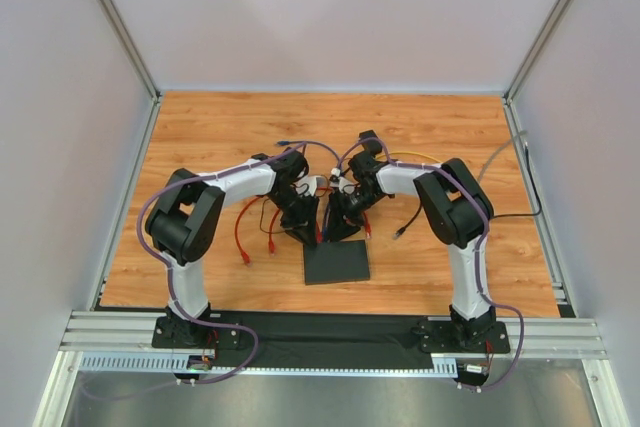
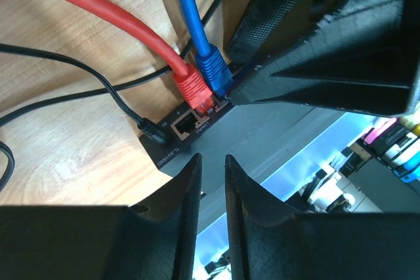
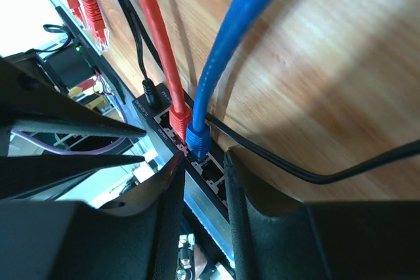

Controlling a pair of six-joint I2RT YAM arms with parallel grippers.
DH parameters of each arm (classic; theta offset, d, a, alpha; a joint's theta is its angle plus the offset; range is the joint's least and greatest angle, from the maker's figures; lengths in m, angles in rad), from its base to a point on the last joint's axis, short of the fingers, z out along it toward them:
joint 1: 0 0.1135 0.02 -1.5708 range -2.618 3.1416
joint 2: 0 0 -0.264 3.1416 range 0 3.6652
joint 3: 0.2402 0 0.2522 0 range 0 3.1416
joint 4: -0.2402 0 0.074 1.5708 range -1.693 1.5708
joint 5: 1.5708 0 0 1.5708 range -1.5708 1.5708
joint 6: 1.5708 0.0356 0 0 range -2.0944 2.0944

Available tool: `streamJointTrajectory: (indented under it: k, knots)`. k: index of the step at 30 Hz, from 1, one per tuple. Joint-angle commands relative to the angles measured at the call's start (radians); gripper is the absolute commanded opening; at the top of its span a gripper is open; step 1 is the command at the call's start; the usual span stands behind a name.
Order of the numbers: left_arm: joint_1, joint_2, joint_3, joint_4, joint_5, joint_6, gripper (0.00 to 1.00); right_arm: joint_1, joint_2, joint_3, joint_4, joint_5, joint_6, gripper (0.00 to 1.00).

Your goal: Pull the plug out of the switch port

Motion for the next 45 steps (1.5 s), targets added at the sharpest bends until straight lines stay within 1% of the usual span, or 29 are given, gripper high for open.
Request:
streamJointTrajectory:
  k: [1, 6, 9, 10, 12, 13, 15, 17, 18, 19, 21, 22, 25, 26, 27, 32, 36, 40, 44, 45]
  knots:
    - [0.001, 0.017, 0.004, 0.013, 0.012, 0.009, 0.28, 0.000, 0.025, 0.007, 0.034, -0.029, -0.007, 0.32]
    - [0.001, 0.024, 0.006, 0.016, 0.012, 0.009, 0.28, 0.000, 0.051, 0.011, 0.053, -0.066, -0.004, 0.30]
    - [0.001, 0.027, 0.007, 0.014, 0.012, 0.009, 0.28, 0.001, 0.056, 0.019, 0.059, -0.059, 0.011, 0.25]
    - [0.003, 0.027, 0.007, 0.014, 0.012, 0.009, 0.28, 0.001, 0.057, 0.017, 0.063, -0.061, 0.017, 0.19]
    - [0.003, 0.027, 0.007, 0.011, 0.011, 0.009, 0.28, 0.001, 0.051, 0.010, 0.071, -0.047, 0.031, 0.15]
    - [0.001, 0.027, 0.009, 0.011, 0.011, 0.007, 0.28, 0.001, 0.048, 0.005, 0.077, -0.035, 0.033, 0.08]
    - [0.001, 0.027, 0.003, 0.011, 0.011, 0.009, 0.28, 0.001, 0.036, -0.016, 0.091, -0.010, 0.042, 0.00]
    - [0.001, 0.028, 0.001, 0.010, 0.011, 0.007, 0.28, 0.000, -0.001, -0.055, 0.115, 0.060, 0.057, 0.00]
    - [0.003, 0.030, 0.000, 0.008, 0.011, 0.007, 0.28, 0.001, -0.025, -0.082, 0.172, 0.101, 0.094, 0.00]
    - [0.001, 0.028, 0.000, 0.006, 0.011, 0.007, 0.28, 0.004, -0.079, -0.102, 0.197, 0.200, 0.105, 0.00]
    - [0.001, 0.031, -0.003, 0.006, 0.008, 0.009, 0.28, 0.009, -0.139, -0.156, 0.244, 0.322, 0.126, 0.00]
    - [0.001, 0.033, -0.002, 0.005, 0.006, 0.010, 0.28, 0.024, -0.195, -0.171, 0.264, 0.409, 0.125, 0.00]
    - [0.001, 0.037, 0.006, -0.001, 0.006, 0.010, 0.28, 0.043, -0.260, -0.227, 0.326, 0.515, 0.131, 0.00]
    - [0.003, 0.039, 0.006, -0.001, 0.006, 0.012, 0.28, 0.046, -0.283, -0.233, 0.336, 0.528, 0.131, 0.00]
    - [0.001, 0.040, 0.010, -0.003, 0.008, 0.012, 0.28, 0.047, -0.286, -0.239, 0.356, 0.533, 0.136, 0.00]
    - [0.001, 0.054, 0.024, -0.010, 0.015, 0.016, 0.28, 0.051, -0.251, -0.224, 0.370, 0.447, 0.177, 0.00]
    - [0.001, 0.036, 0.032, -0.012, 0.005, 0.019, 0.28, 0.049, -0.245, -0.230, 0.392, 0.399, 0.200, 0.00]
    - [0.001, 0.028, 0.049, -0.027, -0.005, 0.027, 0.28, 0.047, -0.226, -0.225, 0.415, 0.307, 0.217, 0.00]
    - [0.003, 0.022, 0.078, -0.059, -0.023, 0.044, 0.28, 0.047, -0.197, -0.187, 0.360, 0.266, 0.168, 0.00]
    - [0.001, 0.019, 0.090, -0.064, -0.026, 0.048, 0.28, 0.047, -0.187, -0.159, 0.308, 0.252, 0.140, 0.00]
